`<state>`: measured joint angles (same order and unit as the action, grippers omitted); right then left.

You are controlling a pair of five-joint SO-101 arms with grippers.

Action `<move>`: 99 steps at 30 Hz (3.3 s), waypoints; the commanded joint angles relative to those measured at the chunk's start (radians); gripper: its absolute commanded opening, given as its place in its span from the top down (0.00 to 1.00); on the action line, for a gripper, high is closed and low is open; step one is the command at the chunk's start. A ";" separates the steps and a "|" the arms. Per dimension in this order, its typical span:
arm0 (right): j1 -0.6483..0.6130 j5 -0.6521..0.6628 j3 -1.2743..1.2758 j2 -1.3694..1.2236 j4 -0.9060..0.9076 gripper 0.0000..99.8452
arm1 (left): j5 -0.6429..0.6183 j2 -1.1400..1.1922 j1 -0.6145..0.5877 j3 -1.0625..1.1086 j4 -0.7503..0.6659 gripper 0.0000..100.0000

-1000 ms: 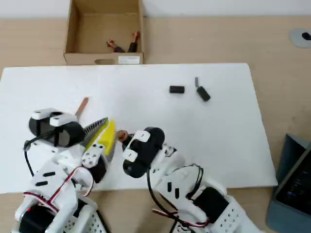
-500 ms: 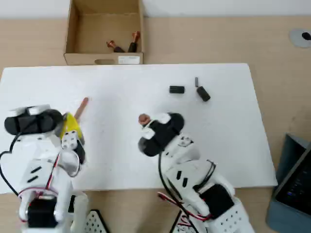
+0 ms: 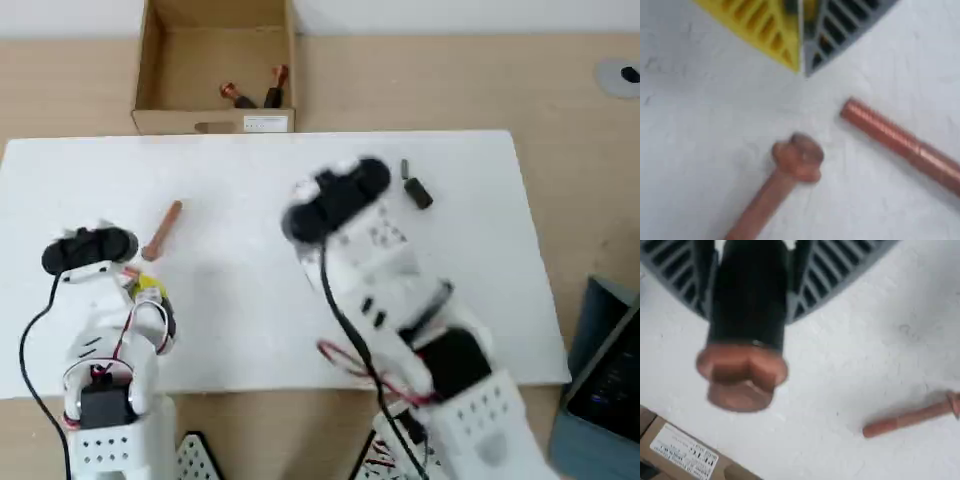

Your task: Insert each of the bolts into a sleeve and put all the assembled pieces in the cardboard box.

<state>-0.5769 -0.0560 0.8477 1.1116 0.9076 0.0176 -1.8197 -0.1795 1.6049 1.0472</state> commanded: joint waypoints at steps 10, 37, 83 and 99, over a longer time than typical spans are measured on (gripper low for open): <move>0.117 -0.020 -0.644 -0.710 -0.153 0.99 | 0.008 -0.005 -0.011 0.051 -0.020 1.00; 0.133 0.101 -1.926 -2.008 -0.239 0.99 | 0.006 -0.005 -0.005 0.048 -0.014 1.00; 0.166 0.270 -2.513 -2.212 0.272 0.84 | 0.006 -0.005 -0.003 0.046 -0.012 1.00; 0.199 0.270 -2.516 -2.012 0.767 0.84 | 0.008 -0.005 -0.003 0.046 -0.012 1.00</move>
<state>-0.3959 0.2064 -1.6164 -0.9874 1.6118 0.0176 -1.8197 -0.1795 1.6602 1.0441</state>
